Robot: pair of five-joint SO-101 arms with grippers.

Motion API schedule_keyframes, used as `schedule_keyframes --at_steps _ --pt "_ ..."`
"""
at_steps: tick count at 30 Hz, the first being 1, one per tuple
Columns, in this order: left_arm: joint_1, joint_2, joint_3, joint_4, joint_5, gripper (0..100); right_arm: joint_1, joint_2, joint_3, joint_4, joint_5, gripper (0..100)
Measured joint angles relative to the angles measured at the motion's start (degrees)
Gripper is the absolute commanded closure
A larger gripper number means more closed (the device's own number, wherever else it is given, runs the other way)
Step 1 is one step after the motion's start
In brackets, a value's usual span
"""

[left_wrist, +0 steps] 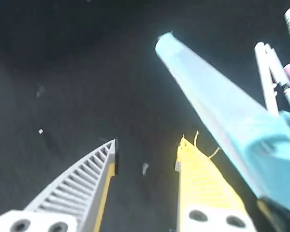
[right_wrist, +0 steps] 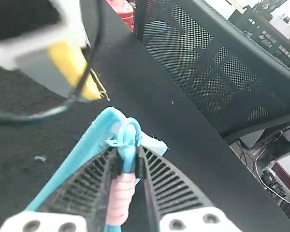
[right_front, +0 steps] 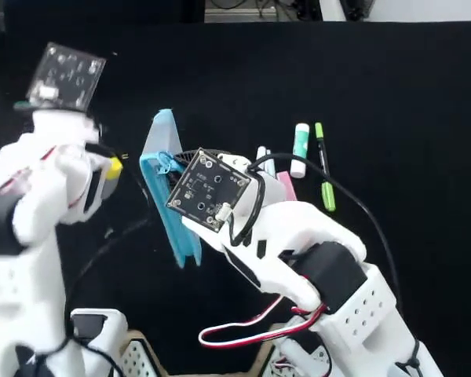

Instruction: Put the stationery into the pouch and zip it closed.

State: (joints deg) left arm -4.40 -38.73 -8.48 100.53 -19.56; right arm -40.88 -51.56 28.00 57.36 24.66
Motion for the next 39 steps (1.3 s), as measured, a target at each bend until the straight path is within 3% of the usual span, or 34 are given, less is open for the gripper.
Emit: schedule_keyframes --at_steps 8,20,28,39 --pt "7.12 -13.27 -0.09 0.09 1.23 79 0.00 0.00 0.00 0.00 0.00 98.8" --pt "8.35 -0.88 -8.35 0.09 1.49 79 0.00 0.00 0.00 0.00 0.00 98.8" --pt "8.62 -0.53 -9.32 0.09 1.58 79 0.00 0.00 0.00 0.00 0.00 98.8" --pt "14.77 -5.71 -7.21 0.09 1.49 79 0.00 0.00 0.00 0.00 0.00 98.8"
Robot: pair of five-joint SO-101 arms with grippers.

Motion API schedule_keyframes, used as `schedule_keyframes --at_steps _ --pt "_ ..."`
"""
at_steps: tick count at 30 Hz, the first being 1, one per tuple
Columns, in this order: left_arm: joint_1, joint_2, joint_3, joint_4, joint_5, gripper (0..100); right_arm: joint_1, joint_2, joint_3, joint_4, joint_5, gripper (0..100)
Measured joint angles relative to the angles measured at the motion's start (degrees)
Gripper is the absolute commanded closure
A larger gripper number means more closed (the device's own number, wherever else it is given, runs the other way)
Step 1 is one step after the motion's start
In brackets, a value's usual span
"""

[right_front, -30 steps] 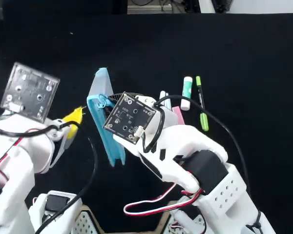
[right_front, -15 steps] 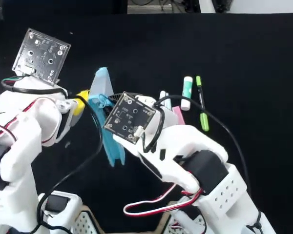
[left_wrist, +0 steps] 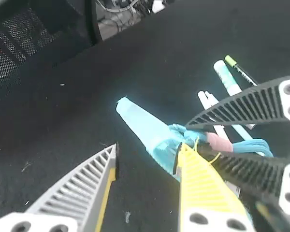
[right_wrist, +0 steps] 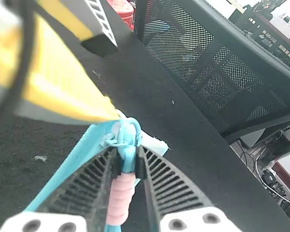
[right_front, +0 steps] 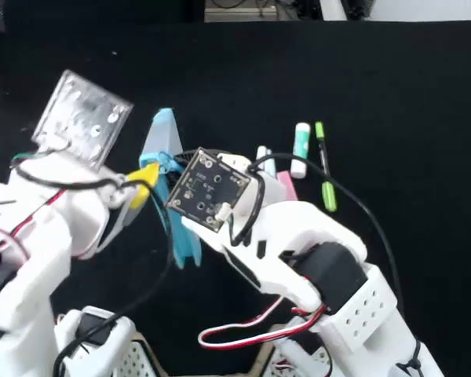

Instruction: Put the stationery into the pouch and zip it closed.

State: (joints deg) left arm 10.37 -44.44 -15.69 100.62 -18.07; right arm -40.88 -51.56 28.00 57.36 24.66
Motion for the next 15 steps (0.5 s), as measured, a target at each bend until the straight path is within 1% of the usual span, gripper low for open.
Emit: schedule_keyframes --at_steps 6,15 --pt "-1.76 1.32 4.04 0.00 -1.67 79 0.00 0.00 0.00 0.00 0.00 98.8" --pt "-2.20 3.25 4.40 -0.88 -1.67 79 0.00 0.00 0.00 0.00 0.00 98.8"
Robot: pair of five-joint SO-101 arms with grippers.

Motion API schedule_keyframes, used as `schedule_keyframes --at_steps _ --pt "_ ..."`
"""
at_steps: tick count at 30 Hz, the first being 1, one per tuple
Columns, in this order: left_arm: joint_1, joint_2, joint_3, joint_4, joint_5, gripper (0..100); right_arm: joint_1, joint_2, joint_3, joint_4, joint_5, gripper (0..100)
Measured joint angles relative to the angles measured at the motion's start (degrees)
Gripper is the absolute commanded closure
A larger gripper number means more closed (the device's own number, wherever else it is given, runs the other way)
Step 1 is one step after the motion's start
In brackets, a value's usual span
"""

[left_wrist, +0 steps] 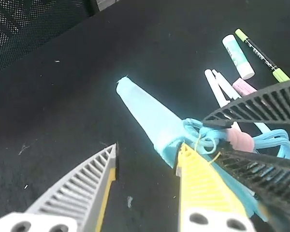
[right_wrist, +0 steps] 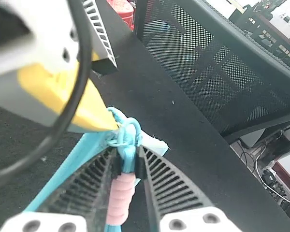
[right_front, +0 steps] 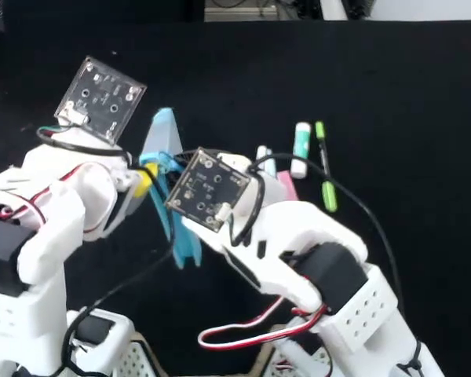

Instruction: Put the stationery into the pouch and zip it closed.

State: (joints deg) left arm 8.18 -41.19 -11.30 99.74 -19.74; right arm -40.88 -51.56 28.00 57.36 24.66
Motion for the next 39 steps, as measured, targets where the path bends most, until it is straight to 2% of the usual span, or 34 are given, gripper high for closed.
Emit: schedule_keyframes --at_steps 7,14,16,18,20,22,30,39 --pt "0.09 0.09 0.79 -2.29 -0.09 80 0.00 0.00 0.00 0.00 0.00 98.8" --pt "0.09 -0.88 8.70 -8.97 1.85 80 0.35 -0.35 0.09 0.00 -0.09 98.8" --pt "0.09 -0.88 9.85 -9.85 3.08 87 0.44 -0.35 0.09 0.00 -0.09 98.8" --pt "0.09 -0.88 10.02 -10.02 4.31 98 0.44 -0.35 0.09 0.35 -0.09 98.8" --pt "0.09 -0.88 10.55 -10.29 5.36 94 0.35 0.44 0.53 1.67 0.00 98.8" --pt "0.18 -1.49 11.52 -10.02 7.30 97 0.09 0.44 0.97 1.76 0.00 98.8" --pt "-0.09 -5.45 11.96 -9.93 13.27 97 0.00 0.00 0.88 3.87 -0.09 98.8" --pt "-8.18 -5.45 11.96 -9.93 13.89 97 0.00 -6.24 0.88 16.35 -0.09 98.8"
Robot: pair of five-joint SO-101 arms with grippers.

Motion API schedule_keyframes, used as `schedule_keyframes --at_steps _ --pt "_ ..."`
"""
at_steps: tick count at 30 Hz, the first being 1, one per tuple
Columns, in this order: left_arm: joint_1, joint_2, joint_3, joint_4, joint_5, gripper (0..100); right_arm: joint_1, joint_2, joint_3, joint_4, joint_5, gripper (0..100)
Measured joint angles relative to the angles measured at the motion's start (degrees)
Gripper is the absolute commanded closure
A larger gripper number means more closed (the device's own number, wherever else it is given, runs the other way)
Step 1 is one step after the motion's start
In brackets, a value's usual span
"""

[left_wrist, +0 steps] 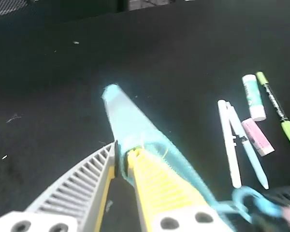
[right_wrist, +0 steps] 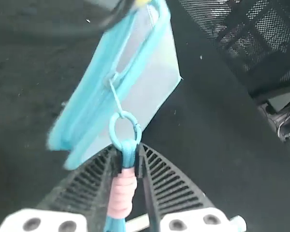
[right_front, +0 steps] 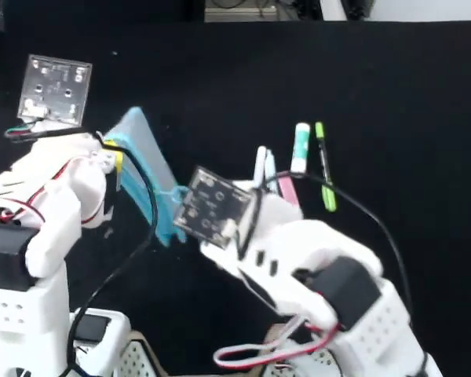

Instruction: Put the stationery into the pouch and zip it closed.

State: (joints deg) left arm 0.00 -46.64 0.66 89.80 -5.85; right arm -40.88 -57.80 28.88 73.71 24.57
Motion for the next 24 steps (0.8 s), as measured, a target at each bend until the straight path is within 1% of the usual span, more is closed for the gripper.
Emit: schedule_keyframes --at_steps 3,6,9,12,15,19,21,24 --pt "-0.44 0.44 0.00 0.00 0.79 97 0.09 -3.08 0.00 2.37 0.00 98.8" --pt "-0.53 0.44 0.00 0.00 1.76 96 3.08 -4.57 0.00 1.58 0.18 98.8" --pt "-0.53 0.44 -0.09 0.44 1.93 90 7.03 -4.66 0.00 -1.76 0.18 98.8" --pt "-0.79 0.97 -0.18 3.34 1.49 85 8.70 -3.87 0.00 -3.60 1.23 98.8" --pt "-1.58 3.69 -0.35 6.24 0.09 85 9.93 -0.44 0.00 -4.40 2.99 98.8" --pt "-2.11 8.53 -4.75 9.93 -1.76 85 10.11 4.04 -2.29 -4.84 3.69 98.8" --pt "-2.11 10.73 -6.59 10.46 -3.16 86 10.29 6.15 -4.13 -4.75 3.78 98.8" --pt "-2.29 12.40 -7.65 10.55 -3.69 98 10.37 8.09 -6.15 -4.66 3.87 98.8"
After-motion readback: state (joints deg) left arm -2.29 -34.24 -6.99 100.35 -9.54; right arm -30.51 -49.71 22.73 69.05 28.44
